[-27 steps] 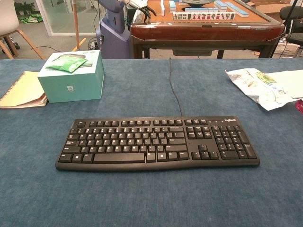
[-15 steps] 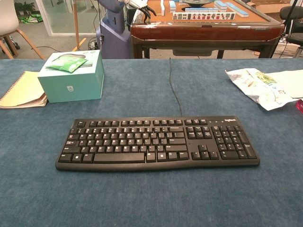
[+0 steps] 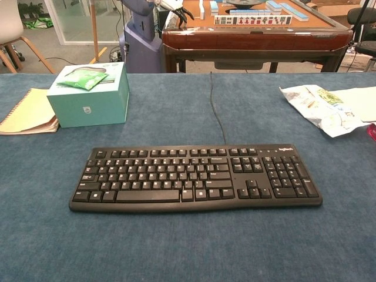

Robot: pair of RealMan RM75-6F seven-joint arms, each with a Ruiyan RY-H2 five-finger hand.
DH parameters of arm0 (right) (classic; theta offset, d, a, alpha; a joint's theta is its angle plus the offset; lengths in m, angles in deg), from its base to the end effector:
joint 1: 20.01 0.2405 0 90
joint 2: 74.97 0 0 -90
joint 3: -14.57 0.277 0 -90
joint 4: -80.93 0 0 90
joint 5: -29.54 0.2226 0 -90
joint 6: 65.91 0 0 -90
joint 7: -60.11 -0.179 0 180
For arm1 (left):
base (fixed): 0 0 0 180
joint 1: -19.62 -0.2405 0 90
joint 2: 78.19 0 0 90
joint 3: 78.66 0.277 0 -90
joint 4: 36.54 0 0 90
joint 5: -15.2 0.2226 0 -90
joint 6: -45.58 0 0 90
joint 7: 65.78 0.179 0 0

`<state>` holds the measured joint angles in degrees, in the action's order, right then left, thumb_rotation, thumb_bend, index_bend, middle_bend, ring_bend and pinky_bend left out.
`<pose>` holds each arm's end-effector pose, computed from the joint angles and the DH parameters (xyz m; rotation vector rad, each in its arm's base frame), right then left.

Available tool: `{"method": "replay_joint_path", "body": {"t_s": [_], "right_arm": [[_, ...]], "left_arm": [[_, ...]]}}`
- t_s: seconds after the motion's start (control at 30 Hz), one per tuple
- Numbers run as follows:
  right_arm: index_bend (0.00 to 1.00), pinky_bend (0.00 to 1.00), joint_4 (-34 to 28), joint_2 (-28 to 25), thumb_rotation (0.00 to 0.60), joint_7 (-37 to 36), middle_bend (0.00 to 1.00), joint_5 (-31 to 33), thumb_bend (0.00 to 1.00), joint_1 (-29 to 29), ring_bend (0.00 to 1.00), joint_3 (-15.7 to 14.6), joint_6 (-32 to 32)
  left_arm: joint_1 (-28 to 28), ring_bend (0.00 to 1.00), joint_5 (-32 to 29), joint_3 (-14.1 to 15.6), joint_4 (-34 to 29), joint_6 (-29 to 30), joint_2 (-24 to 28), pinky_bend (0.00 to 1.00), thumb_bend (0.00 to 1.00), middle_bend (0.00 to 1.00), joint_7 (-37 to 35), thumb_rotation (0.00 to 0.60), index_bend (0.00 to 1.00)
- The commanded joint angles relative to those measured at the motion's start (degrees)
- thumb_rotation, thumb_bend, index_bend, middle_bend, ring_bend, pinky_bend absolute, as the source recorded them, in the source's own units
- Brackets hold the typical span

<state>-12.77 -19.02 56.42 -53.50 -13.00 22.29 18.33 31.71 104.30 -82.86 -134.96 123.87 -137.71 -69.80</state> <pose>-0.3272 -0.2494 0.2204 1.3363 -0.8016 0.9334 -0.2838 0.2587 0.1537 -1.5409 -0.9416 -1.0375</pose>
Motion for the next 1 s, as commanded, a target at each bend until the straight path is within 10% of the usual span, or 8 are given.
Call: {"method": "replay_joint_path", "body": {"t_s": [0.03,0.47,1.0], "right_arm": [[0.00,0.04,-0.07,0.08,0.600,0.14,0.04,-0.04,0.05,0.12,0.07,-0.01,-0.14],[0.00,0.04,0.08,0.51,0.600,0.45,0.04,-0.04,0.05,0.58,0.07,-0.26,-1.08],[0.00,0.04,0.90,1.35,0.600,0.05,0.04,0.11,0.05,0.86,0.07,-0.59,-1.92]], "left_arm": [[2.55,0.56,2.71,1.24,0.40,-3.61,1.32,0.63,0.32,0.48,-0.95,0.600,0.17],[14.95,0.87,10.24,4.70,-2.88,-21.41,4.89,0.87,0.80,0.83,-2.37,0.600,0.20],[25.86,0.91,8.83,5.47,-4.59,-36.33,-1.14,0.87,0.82,0.88,2.90,0.600,0.17]]}}
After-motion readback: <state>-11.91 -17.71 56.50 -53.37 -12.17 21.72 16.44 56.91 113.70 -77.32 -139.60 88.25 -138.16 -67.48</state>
